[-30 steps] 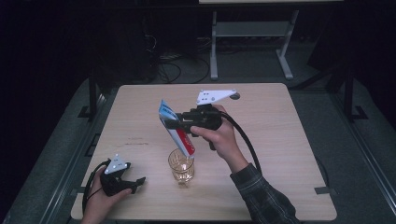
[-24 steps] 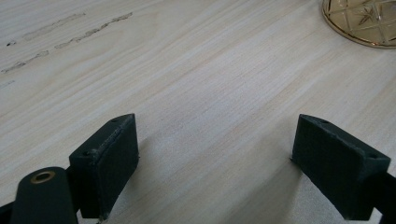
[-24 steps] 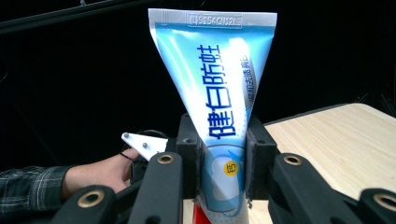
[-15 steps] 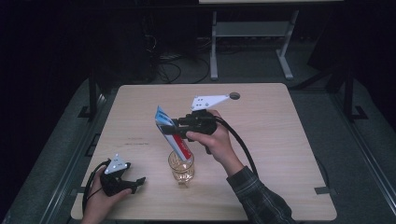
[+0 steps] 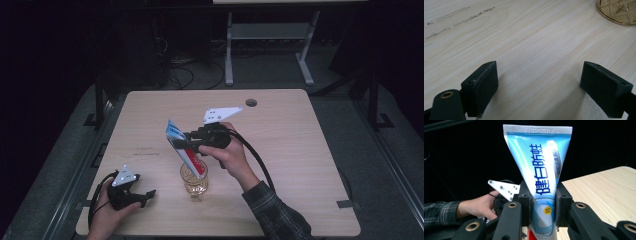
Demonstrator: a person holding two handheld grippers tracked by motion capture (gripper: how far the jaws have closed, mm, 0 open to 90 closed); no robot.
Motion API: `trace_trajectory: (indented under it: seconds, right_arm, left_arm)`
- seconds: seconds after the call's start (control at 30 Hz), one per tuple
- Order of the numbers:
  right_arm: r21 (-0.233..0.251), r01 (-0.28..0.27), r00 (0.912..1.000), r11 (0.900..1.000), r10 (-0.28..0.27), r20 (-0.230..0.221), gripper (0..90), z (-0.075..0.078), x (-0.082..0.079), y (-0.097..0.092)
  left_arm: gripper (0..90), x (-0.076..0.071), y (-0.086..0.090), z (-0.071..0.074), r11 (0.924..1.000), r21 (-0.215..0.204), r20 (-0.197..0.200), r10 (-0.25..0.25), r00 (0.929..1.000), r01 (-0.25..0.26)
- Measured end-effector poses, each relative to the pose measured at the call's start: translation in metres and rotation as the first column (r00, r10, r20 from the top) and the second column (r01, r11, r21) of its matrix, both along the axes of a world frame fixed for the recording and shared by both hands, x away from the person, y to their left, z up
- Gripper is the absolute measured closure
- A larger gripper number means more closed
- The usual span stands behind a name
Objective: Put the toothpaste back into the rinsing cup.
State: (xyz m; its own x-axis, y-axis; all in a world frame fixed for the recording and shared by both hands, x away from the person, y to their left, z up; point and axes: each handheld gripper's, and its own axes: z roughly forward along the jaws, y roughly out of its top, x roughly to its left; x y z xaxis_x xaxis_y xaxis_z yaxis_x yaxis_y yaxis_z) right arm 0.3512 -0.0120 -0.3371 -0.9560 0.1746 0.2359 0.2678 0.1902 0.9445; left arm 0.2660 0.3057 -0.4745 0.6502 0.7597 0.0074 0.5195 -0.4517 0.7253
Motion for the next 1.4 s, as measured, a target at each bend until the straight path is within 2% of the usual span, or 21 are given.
trace_trajectory:
  seconds: [0.87,1.4]
  right_arm:
    - [-0.056,-0.019,0.9998,0.9983,0.018,-0.013,71.6,-0.027,-0.002,0.004]
    - [-0.117,-0.025,0.9995,0.9928,0.022,-0.021,71.3,-0.043,-0.004,0.005]
  left_arm:
    - [13.7,0.0,0.0,0.0,1.0,-0.005,-0.001,0.001,1.0,-0.001]
    - [13.6,0.0,0.0,0.0,1.0,-0.005,0.0,0.001,1.0,-0.001]
